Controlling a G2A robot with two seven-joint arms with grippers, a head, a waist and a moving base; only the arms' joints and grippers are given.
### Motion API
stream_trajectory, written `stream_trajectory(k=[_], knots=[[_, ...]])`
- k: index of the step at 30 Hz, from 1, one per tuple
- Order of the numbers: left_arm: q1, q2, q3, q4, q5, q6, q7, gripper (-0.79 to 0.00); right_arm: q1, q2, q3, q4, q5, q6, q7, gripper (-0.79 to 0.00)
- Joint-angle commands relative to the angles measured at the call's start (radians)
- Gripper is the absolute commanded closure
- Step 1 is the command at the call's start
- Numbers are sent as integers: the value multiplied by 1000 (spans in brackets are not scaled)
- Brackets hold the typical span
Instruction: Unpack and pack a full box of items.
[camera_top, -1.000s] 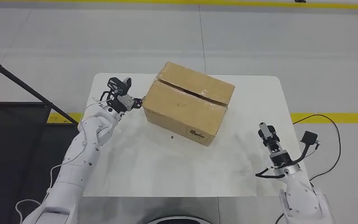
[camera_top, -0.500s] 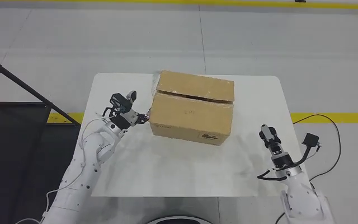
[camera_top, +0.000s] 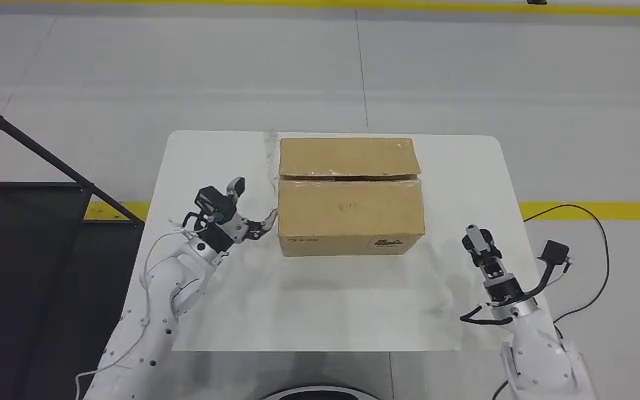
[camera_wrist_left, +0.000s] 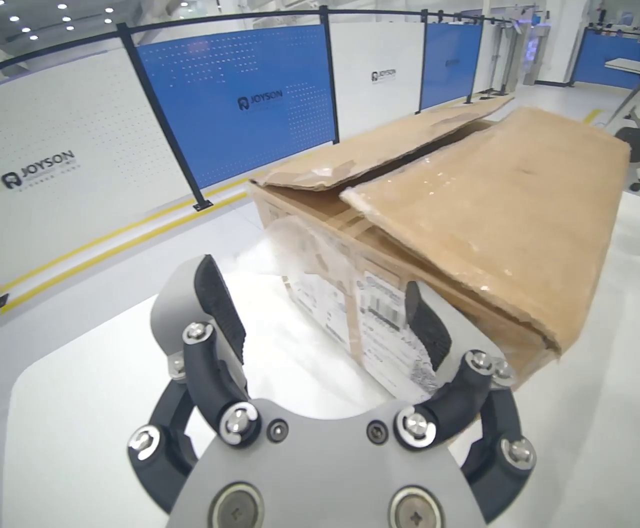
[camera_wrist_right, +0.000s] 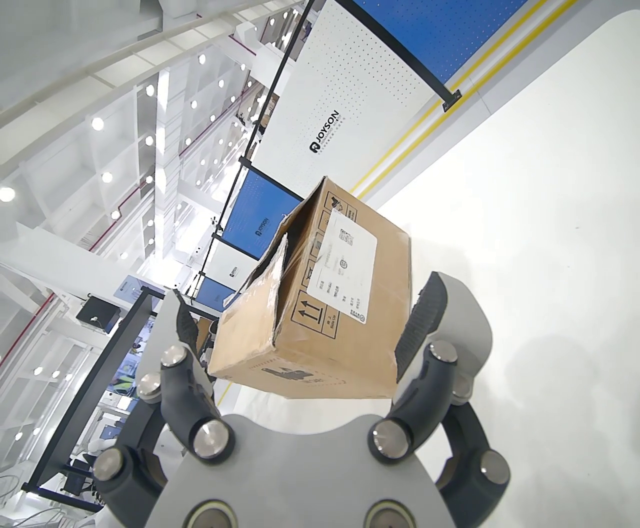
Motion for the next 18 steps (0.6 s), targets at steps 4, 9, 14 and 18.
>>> stream_trajectory(k=[4, 9, 14, 18], knots=[[-33, 6, -36, 60, 19, 14, -36, -785, -16, 0, 8, 3, 6, -8, -6, -785], [-112, 3, -4, 166, 78, 41, -47, -785, -38, 1, 23, -6, 9, -14, -9, -785], [-205, -14, 74, 268, 134, 115, -24, -785, -63, 1, 42, -22, 9, -15, -15, -785], [-275, -34, 143, 340, 168, 199, -10, -785, -87, 1, 58, -30, 12, -17, -24, -785]])
